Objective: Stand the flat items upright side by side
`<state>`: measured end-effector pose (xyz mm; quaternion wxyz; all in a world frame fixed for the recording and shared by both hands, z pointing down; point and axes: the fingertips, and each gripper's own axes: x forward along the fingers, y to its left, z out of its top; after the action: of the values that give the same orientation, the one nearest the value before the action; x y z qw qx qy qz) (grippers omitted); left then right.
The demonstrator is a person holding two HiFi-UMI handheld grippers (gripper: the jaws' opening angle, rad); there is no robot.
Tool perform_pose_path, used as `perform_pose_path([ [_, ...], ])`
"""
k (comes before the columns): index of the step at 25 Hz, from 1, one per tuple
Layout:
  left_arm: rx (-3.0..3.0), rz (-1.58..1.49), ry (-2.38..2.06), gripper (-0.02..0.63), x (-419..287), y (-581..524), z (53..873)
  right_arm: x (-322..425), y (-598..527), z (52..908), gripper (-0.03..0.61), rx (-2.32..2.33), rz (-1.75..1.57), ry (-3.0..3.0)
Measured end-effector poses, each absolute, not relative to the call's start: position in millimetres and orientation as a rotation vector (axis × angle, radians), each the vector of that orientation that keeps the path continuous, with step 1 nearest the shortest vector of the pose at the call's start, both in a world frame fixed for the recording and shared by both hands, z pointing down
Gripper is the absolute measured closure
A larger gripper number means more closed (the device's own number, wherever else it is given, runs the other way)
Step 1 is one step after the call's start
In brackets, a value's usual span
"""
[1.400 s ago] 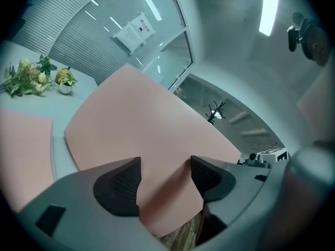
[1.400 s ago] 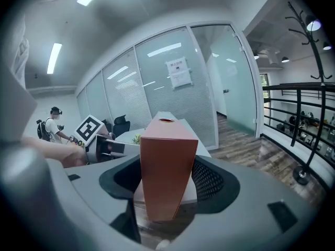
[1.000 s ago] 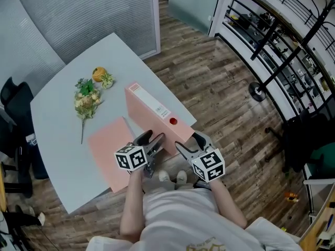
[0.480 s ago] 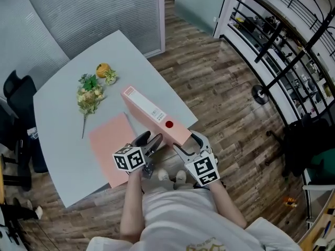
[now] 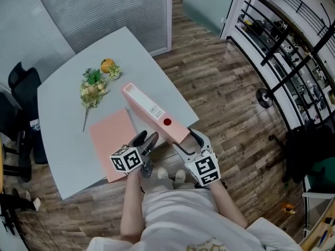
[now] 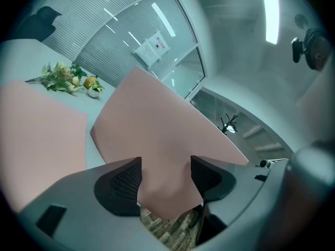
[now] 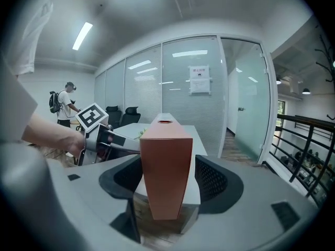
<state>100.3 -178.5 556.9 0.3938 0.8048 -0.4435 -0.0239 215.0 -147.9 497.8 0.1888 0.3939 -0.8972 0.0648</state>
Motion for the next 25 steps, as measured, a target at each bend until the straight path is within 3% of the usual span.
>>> perform_pose_path([
  [16, 1.985, -0.124, -1.287, 0.325, 83, -175, 548, 238, -135, 447, 0.259, 1.029, 0.276, -2.703],
  [25, 1.994, -0.196, -1.414, 0.325, 53, -183, 513, 215, -152, 395, 0.259, 0.852, 0.346, -2.886],
])
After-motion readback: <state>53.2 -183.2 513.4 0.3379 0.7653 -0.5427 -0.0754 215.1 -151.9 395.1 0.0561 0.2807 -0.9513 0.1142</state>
